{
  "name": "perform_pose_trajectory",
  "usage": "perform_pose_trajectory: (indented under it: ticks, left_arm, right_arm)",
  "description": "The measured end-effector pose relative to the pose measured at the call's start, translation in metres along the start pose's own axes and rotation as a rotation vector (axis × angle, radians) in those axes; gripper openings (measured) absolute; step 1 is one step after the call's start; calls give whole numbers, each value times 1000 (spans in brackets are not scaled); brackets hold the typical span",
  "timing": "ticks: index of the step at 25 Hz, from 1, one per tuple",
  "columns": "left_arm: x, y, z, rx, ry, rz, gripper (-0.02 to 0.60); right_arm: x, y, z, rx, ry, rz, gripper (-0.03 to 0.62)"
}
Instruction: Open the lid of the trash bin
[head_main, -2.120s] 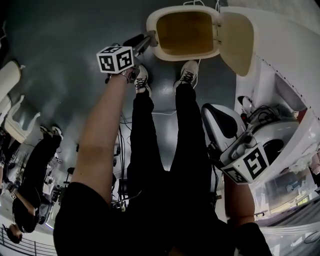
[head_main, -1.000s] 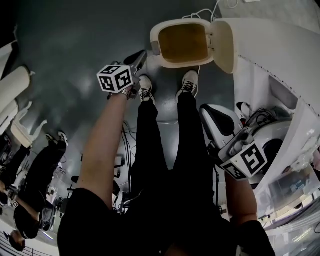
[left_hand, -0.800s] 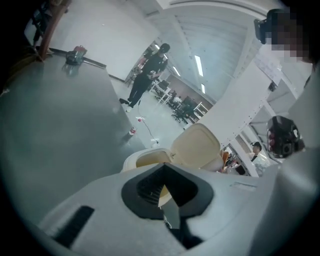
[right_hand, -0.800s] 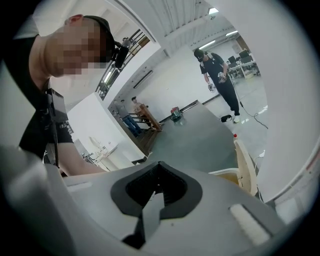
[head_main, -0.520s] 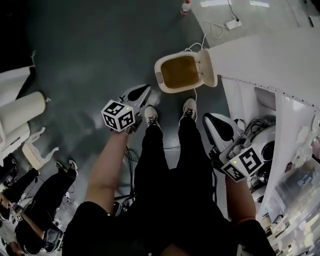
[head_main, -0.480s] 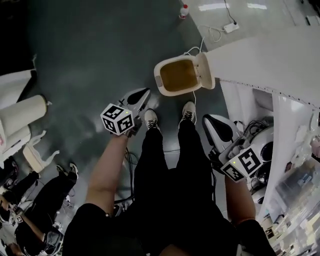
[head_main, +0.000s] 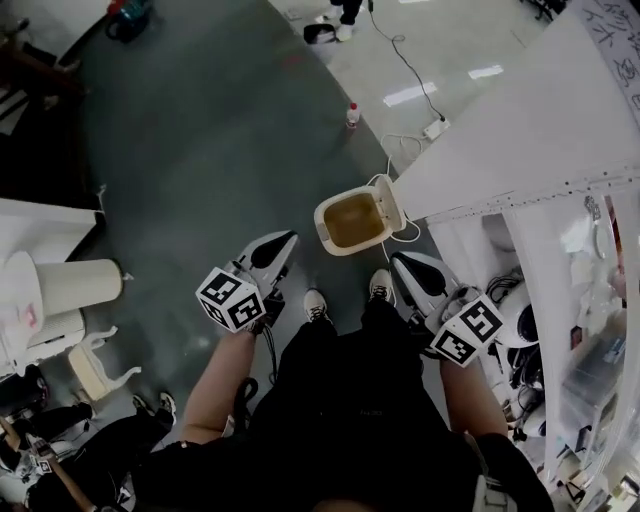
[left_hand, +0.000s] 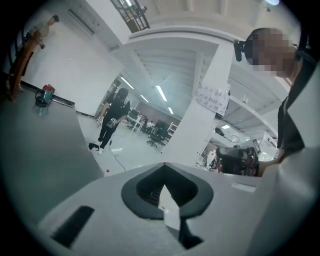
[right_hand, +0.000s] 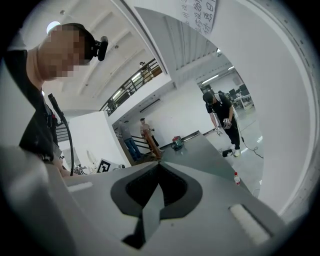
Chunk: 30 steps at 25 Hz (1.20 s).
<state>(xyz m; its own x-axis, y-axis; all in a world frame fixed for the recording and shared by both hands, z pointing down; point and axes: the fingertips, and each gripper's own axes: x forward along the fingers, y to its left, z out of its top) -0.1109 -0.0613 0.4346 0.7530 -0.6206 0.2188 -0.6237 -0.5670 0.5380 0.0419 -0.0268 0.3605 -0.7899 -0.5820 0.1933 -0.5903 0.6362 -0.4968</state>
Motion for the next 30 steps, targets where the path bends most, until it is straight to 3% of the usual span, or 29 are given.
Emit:
perform_pose_trajectory:
  ticks: [7,13,21,30]
  left_arm:
    - [-22,-70,54,6,-92,-89,0]
    - [-38,-122,54,-2,-74,-182,0]
    - [-51,-151,66,34,-114,-198,0]
    - [-35,-172,58,95,-63,-228,0]
  right_arm:
    - [-8,37,34,-69,-74,56,8]
    - [-18,59,44,-97,-75,92,8]
    - [-23,68,49,-107,-66,105,8]
    - [-26,61,39,-57,-32,115,8]
